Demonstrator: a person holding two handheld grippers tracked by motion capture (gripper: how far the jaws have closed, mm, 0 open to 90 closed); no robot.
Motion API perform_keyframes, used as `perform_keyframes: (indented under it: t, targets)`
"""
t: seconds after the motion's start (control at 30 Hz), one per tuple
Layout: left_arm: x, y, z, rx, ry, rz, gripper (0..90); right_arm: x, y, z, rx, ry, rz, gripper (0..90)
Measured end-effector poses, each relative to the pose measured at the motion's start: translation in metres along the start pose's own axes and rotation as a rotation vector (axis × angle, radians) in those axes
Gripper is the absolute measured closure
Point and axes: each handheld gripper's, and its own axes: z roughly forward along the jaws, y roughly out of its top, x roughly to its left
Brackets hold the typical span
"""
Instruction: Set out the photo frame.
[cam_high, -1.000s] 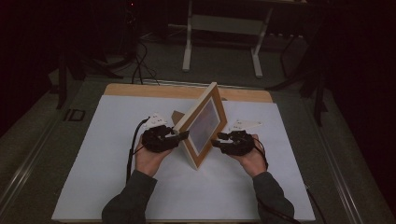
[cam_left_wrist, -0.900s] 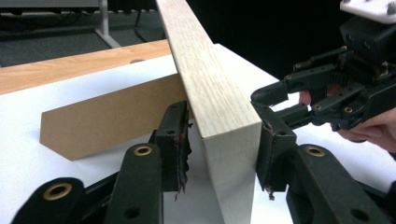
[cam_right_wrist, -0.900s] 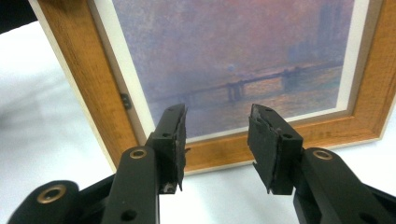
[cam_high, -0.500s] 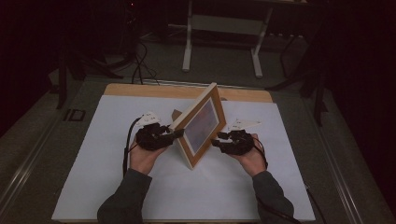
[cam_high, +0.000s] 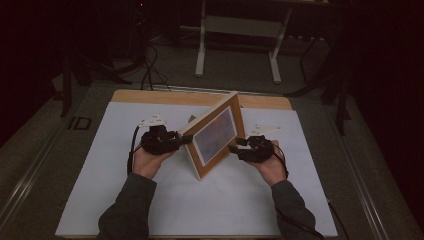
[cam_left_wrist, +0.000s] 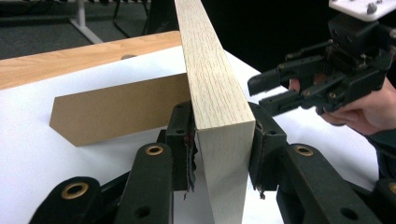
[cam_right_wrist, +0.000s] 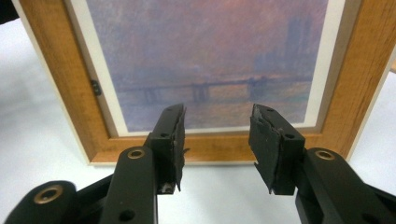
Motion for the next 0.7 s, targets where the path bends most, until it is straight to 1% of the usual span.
perform_keyframes:
  t: [0.07,0.17,0.23,0.33,0.47,0.5,0.53,0.57,0.7]
  targets:
    - [0.001,0.000,0.000,0.002,-0.004,0.002,67.3,-0.002,0.002,0.000,0.000,-0.006,-0.001,55.0]
    - [0.006,0.003,0.000,0.020,-0.027,0.005,67.2,-0.005,0.006,0.000,-0.002,-0.012,0.003,54.9]
    - [0.007,0.003,0.000,0.025,-0.034,0.004,67.4,-0.007,0.008,-0.001,-0.002,-0.019,0.006,54.9]
    - [0.010,0.007,0.000,0.052,-0.037,0.027,67.4,-0.011,0.010,-0.002,-0.007,-0.029,0.009,54.9]
    - [0.014,0.009,0.000,0.061,-0.052,0.032,67.5,-0.015,0.013,-0.003,-0.010,-0.045,0.017,54.4]
    - [0.017,0.010,0.000,0.064,-0.063,0.028,67.7,-0.019,0.015,-0.003,-0.013,-0.069,0.033,54.1]
    - [0.017,0.010,0.000,0.064,-0.063,0.028,67.8,-0.019,0.015,-0.003,-0.013,-0.069,0.033,54.1]
    - [0.018,0.010,0.000,0.067,-0.069,0.029,67.9,-0.022,0.016,-0.002,-0.020,-0.083,0.046,53.3]
    - [0.020,0.012,0.000,0.077,-0.074,0.036,67.9,-0.028,0.019,-0.002,-0.028,-0.100,0.059,52.9]
